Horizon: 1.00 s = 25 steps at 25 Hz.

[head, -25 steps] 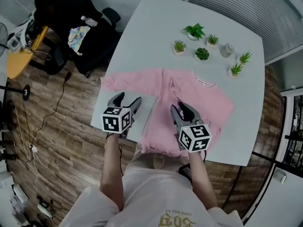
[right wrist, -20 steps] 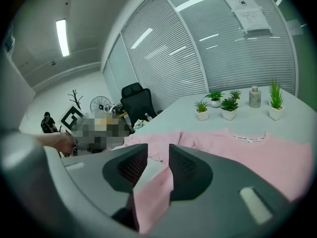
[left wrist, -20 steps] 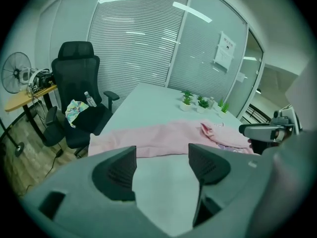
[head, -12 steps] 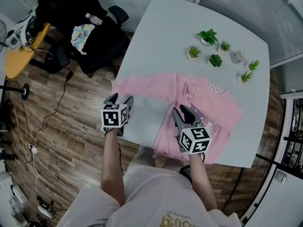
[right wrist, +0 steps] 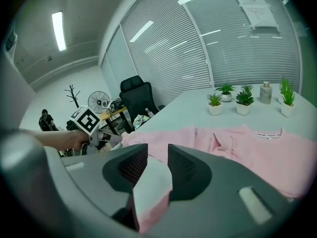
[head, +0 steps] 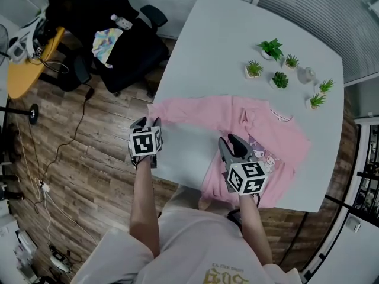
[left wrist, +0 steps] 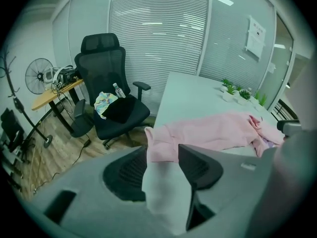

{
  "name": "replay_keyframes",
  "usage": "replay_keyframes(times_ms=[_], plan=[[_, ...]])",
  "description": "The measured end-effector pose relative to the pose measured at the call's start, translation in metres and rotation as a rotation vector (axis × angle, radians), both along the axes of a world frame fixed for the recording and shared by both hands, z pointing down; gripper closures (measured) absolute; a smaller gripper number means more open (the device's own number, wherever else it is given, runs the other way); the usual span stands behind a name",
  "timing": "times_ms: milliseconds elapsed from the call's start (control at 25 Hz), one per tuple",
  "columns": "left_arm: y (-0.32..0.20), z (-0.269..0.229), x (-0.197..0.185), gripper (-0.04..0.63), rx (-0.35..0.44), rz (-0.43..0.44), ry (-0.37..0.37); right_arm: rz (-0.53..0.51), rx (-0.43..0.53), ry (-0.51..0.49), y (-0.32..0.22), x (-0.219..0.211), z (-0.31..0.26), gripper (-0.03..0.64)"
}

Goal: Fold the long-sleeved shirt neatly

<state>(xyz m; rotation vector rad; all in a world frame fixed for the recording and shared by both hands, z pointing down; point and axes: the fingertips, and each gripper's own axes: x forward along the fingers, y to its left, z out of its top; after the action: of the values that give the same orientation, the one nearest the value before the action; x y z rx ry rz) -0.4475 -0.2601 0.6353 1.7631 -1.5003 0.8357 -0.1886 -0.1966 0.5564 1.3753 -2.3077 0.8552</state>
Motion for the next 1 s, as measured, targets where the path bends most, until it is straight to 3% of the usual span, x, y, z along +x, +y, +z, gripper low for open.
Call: replay_keyframes(times_ms=[440,680,840,1000], plan=[[-0.003,0.026,-0.003,0.385,-0.047,0.056,-0.058,0.004,-0.003,0.008,-0.002,-0.006,0.000,0.479],[-0.001,0.029,0.003,0.430,-0.039,0.075,-0.074,0.015,-0.013,0.010,0.001,-0.004,0.002,0.479],[-0.002,0.029,0.007,0.478,-0.011,0.057,-0.034,0.018,-0.011,0.009,0.001,-0.005,0.000,0.479],[0.001,0.026,-0.001,0.449,-0.003,0.019,-0.031,0.022,-0.004,0.012,0.003,-0.004,-0.005,0.480]])
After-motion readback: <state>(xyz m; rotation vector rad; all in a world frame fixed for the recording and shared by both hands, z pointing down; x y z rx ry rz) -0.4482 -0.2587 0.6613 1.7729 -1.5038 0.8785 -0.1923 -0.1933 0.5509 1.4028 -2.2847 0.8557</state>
